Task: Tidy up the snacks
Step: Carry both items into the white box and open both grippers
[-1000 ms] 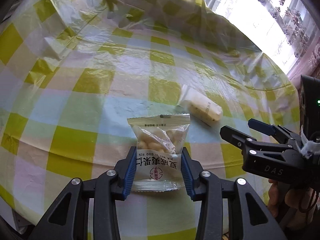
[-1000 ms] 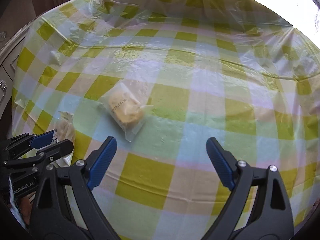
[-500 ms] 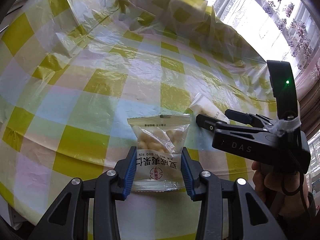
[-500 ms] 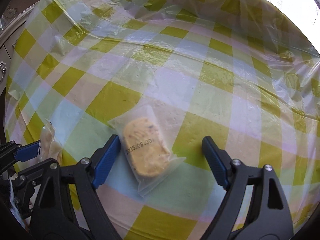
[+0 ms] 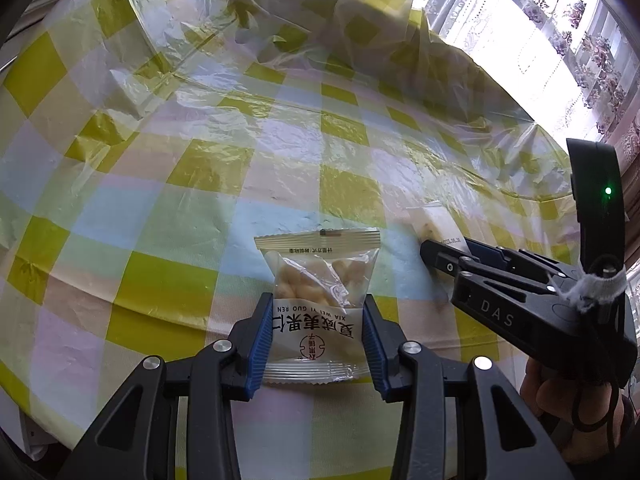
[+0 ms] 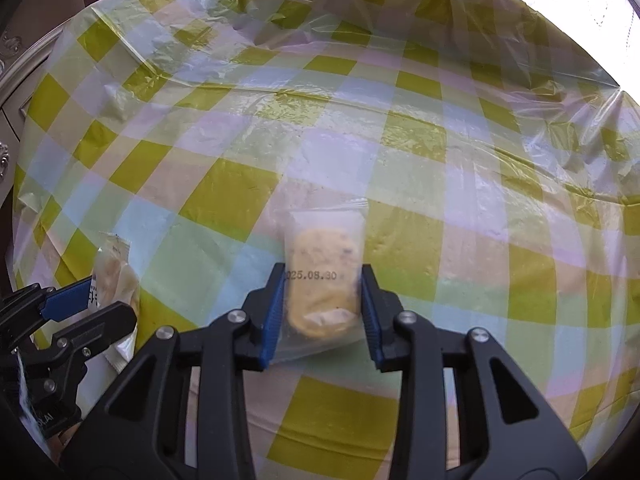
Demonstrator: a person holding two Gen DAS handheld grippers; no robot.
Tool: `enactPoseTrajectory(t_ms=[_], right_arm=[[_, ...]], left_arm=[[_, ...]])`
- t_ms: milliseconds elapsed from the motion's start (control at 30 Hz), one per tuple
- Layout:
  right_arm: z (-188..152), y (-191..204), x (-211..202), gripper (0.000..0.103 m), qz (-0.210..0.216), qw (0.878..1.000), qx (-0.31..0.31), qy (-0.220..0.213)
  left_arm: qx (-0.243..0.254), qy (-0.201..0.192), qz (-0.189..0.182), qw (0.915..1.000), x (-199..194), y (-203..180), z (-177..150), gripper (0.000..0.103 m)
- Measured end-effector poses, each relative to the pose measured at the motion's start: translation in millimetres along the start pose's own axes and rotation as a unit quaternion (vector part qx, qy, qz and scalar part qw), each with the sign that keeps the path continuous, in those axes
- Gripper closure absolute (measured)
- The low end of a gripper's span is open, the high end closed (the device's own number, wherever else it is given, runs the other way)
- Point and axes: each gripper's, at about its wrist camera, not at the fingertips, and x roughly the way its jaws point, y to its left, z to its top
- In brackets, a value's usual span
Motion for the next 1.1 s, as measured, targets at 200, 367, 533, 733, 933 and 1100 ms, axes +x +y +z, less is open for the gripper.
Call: enactPoseTrajectory(t_ms=[200,367,533,733,933,1100], right_arm=[[-16,-4,-10,0.065,-0.009,1.000,0.017,0.007],[-29,-7,-21,0.065,-0.008,0.999,0.031,0.009],[-39,-13,-39,0.065,-0.011,0.999,0.046,-0.003],[-51,-21,-57,0.065,-0.010,0.998,0.059,-0.014],[-63,-31,-77,0.065,-0.008,0.997,0.075,-0.028],[-76,-45,-93,0.065,-0.009,0.995,0.093,-0.035]], left_arm=[[0.009,-0.009,0.010,0.9999,-6,-6,-1,0.061],[0.018,-0.012,0.015,0.9997,-13,-15,-3,0.061],[0.028,-0.016,0.016,0.9993,-21,-27,-5,0.061],[0.044,-0.016,0.013,0.9988,-28,-48,-14,0.061],[0.055,-0.015,0.009,0.9984,-36,-65,-23,0.061],[0.068,-0.013,-0.002,0.9976,-42,-85,-31,0.061]])
